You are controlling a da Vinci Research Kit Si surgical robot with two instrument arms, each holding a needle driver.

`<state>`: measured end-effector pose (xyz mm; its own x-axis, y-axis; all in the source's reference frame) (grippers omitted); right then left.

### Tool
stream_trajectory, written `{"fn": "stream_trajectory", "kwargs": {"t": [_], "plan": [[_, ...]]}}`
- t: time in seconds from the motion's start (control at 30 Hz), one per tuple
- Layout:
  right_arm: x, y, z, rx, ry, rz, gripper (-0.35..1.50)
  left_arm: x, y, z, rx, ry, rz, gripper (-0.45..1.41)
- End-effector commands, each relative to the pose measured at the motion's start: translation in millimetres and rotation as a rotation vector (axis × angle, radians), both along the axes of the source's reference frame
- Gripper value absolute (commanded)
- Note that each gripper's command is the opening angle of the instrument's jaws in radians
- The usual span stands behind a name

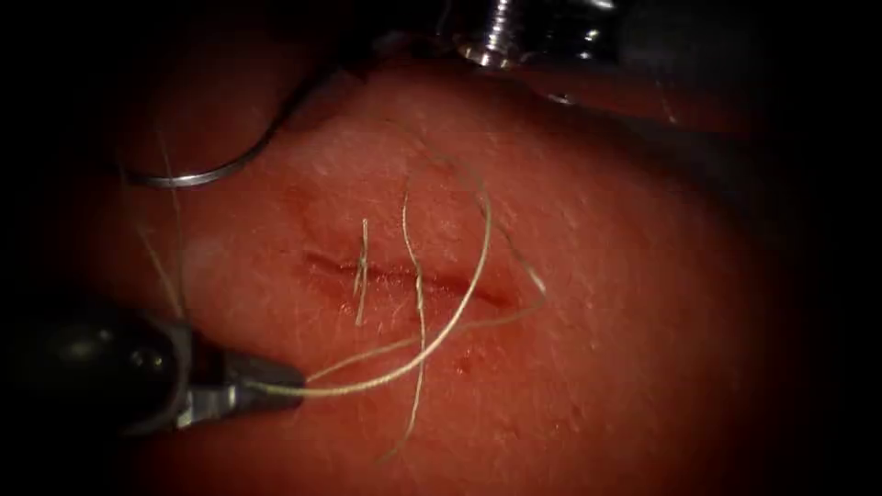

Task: Wound Closure

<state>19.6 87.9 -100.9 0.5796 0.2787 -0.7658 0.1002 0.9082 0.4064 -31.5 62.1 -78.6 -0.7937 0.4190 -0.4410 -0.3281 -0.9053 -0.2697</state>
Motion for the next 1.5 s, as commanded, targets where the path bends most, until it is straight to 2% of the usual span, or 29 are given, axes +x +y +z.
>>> {"fn": "stream_trajectory", "kwargs": {"t": [0.03,0.17,0.43,0.47,0.5,0.53,0.57,0.6,0.67,0.77,0.8,0.97,1.0,1.03,1.07,1.1,1.2,1.3,1.4,1.47,1.5], "plan": [[0.9,-0.6,1.0,-0.013,0.014,-0.063,0.86,-0.3,-0.2,0.6,0.001,0.001,0.002,-0.35],[1.9,-2.2,2.4,-0.041,0.02,-0.137,0.86,-0.4,-0.2,0.6,0.001,0.001,0.002,-0.35],[5.0,-3.5,4.3,-0.062,0.029,-0.168,0.86,-0.3,-0.2,0.5,0.003,0.002,0.004,-0.35],[5.6,-3.5,4.6,-0.069,0.027,-0.167,0.81,-0.3,-0.2,0.5,0.003,0.002,0.004,-0.35],[6.1,-3.6,5.0,-0.075,0.026,-0.189,0.2,-0.1,-0.2,0.4,0.004,0.001,0.006,-0.35],[6.1,-3.6,5.0,-0.074,0.019,-0.204,-0.2,0.0,-0.2,0.4,0.004,0.001,0.006,-0.35],[6.1,-3.4,5.0,-0.072,0.006,-0.222,-0.35,0.0,-0.2,0.4,0.004,0.0,0.006,-0.35],[6.1,-3.4,5.0,-0.072,0.006,-0.222,-0.35,0.0,-0.2,0.4,0.004,0.0,0.006,-0.35],[5.4,-2.4,4.7,-0.105,-0.055,-0.198,-0.35,0.1,-0.2,0.3,0.004,0.0,0.007,-0.35],[4.8,-1.4,4.5,-0.112,-0.069,-0.175,-0.35,0.1,-0.2,0.3,0.005,0.0,0.007,-0.35],[4.0,-0.2,4.1,-0.123,-0.093,-0.145,-0.35,0.1,-0.3,0.3,0.005,0.0,0.007,-0.35],[3.1,2.2,3.9,-0.126,-0.111,-0.095,-0.35,0.1,-0.4,0.2,0.005,0.001,0.006,-0.35],[2.7,3.8,4.2,-0.123,-0.114,-0.065,-0.35,0.1,-0.4,0.1,0.005,0.001,0.006,-0.35],[2.3,6.6,5.1,-0.129,-0.129,-0.01,-0.35,0.1,-0.5,0.1,0.005,0.001,0.006,-0.35],[2.3,6.6,5.1,-0.129,-0.129,-0.01,-0.35,0.1,-0.5,0.1,0.005,0.001,0.006,-0.35],[2.1,7.8,5.5,-0.133,-0.14,0.013,-0.35,0.1,-0.5,0.1,0.005,0.001,0.006,-0.35],[0.9,12.7,6.8,-0.145,-0.158,0.1,-0.35,0.2,-0.7,0.0,0.005,0.0,0.006,-0.35],[-1.0,16.5,8.2,-0.178,-0.173,0.146,-0.35,0.2,-0.7,0.0,0.004,0.001,0.007,-0.35],[-1.8,17.6,8.6,-0.191,-0.183,0.175,-0.35,0.3,-0.8,0.1,0.004,0.001,0.007,-0.35],[-4.0,20.5,8.6,-0.206,-0.204,0.254,-0.35,0.5,-1.0,0.2,0.003,0.002,0.01,-0.35],[-4.5,21.1,8.4,-0.21,-0.213,0.269,-0.35,0.6,-1.1,0.2,0.003,0.002,0.011,-0.35]]}}
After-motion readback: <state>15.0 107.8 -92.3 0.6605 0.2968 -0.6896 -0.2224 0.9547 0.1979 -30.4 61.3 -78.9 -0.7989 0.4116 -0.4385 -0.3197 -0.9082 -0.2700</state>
